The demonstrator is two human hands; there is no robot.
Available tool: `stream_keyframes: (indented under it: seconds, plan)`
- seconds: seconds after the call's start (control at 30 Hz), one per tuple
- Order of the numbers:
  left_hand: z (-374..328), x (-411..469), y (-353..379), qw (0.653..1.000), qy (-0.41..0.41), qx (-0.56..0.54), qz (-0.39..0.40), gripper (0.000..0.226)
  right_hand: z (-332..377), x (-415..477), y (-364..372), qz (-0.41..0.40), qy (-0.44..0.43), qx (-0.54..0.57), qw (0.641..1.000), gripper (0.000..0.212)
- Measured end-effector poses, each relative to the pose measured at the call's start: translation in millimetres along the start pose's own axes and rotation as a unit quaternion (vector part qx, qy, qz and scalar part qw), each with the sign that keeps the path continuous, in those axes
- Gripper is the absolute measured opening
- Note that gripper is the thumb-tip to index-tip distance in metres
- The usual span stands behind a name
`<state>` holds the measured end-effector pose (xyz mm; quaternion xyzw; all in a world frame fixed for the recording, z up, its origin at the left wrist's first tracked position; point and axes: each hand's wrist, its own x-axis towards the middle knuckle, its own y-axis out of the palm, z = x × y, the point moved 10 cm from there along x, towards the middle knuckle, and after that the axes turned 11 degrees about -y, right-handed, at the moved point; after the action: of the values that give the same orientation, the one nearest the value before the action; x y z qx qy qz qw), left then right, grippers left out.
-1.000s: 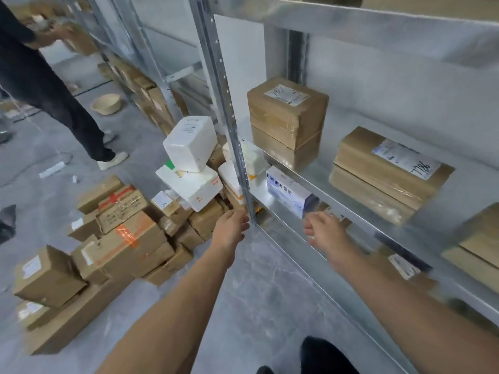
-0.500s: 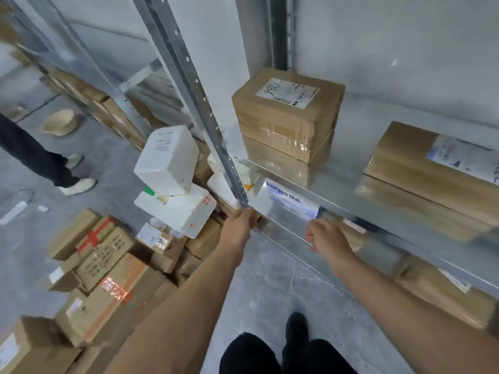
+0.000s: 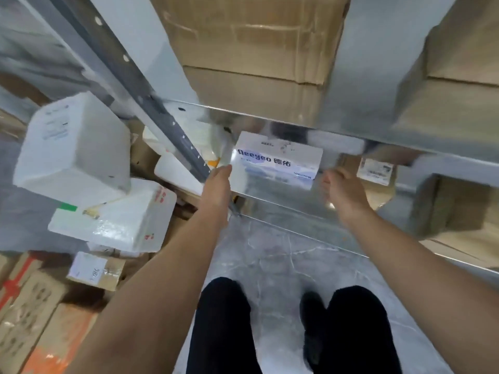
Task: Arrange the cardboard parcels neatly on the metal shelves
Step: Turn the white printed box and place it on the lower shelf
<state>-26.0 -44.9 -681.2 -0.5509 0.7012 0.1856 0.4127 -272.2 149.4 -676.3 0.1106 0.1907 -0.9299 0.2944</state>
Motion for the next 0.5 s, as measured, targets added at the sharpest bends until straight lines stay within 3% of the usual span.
stream_keyframes:
  seconds: [0.1,0.23,0.33,0.5]
  plan:
    - [-10,40,10,0.998,0.051,-0.013,0.026,0.05,-22,25,10,-0.052,-0.002,0.04,0.998,0.017]
    - [-20,102,26,0.993,0.105,-0.034,0.048,0.052,-56,64,28,-0.132,-0.017,0.099,0.986,0.03]
    - [-23,135,39,0.991,0.108,-0.048,0.062,0.039,-80,94,45,-0.114,-0.039,0.136,0.983,0.034]
    - [-29,176,71,0.974,0.158,-0.073,0.144,0.055,-114,132,64,-0.118,-0.051,0.245,0.961,0.033]
